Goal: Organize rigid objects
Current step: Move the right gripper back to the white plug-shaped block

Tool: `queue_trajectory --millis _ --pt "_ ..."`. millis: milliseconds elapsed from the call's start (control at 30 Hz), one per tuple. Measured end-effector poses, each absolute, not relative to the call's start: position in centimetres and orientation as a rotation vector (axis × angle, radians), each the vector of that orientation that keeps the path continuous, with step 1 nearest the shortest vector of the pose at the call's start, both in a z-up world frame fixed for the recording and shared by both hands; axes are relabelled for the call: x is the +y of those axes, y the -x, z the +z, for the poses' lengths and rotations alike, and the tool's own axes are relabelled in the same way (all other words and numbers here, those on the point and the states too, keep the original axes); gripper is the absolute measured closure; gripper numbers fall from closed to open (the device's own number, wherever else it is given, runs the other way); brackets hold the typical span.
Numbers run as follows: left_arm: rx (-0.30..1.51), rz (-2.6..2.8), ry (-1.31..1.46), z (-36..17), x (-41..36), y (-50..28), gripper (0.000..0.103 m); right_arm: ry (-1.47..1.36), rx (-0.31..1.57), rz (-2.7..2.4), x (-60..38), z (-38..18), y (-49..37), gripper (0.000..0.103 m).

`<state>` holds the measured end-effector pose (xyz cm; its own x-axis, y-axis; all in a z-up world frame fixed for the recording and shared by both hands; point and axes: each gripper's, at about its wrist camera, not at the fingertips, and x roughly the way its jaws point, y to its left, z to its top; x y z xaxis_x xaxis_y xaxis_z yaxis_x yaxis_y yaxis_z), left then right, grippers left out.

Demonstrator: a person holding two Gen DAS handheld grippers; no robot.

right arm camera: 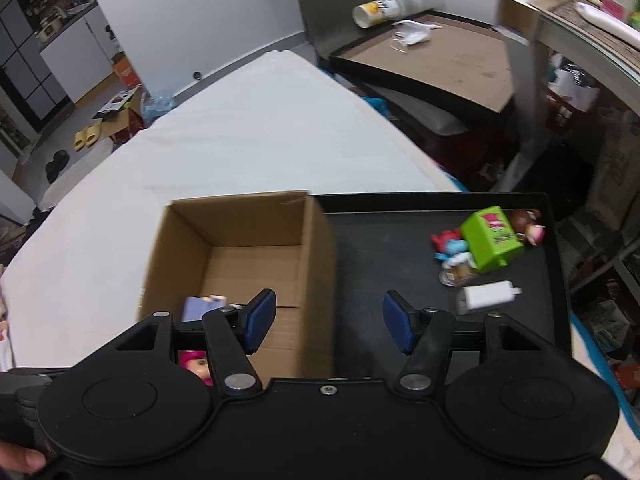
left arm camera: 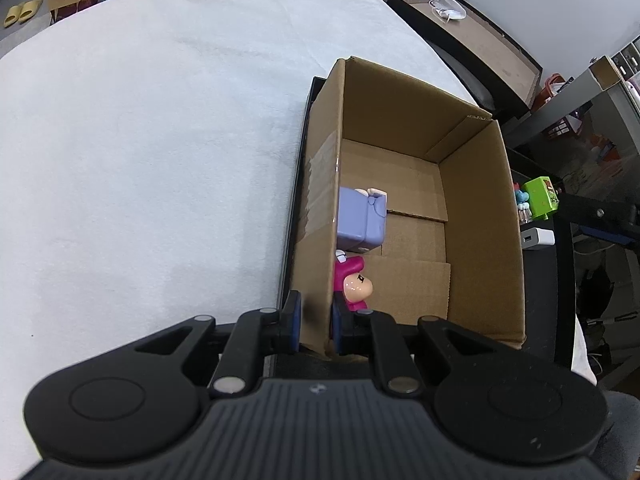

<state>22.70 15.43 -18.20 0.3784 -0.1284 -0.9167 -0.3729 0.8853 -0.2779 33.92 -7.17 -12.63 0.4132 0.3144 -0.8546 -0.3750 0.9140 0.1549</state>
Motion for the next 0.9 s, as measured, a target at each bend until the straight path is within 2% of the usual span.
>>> queue_trajectory --millis 367,600,700,900 --pt "1.183 0.185 0.463 -18.0 14.9 -22.7 0.089 0.078 1.072 0.395 -11.6 -13.9 -35.5 0.043" --pt "1.182 0.201 0.451 -17.9 14.5 -22.7 0.089 0.077 1.076 0.373 -14.4 -14.5 -36.4 0.033" --pt "1.187 0.206 0.438 -17.9 14.4 -22.8 0.089 0.059 1.079 0.354 -15.6 -14.7 -36.8 0.025" --pt "1.192 0.218 0.432 -17.9 14.2 -23.0 0.089 0.03 1.093 0.333 -17.4 -15.3 -37.7 0.023"
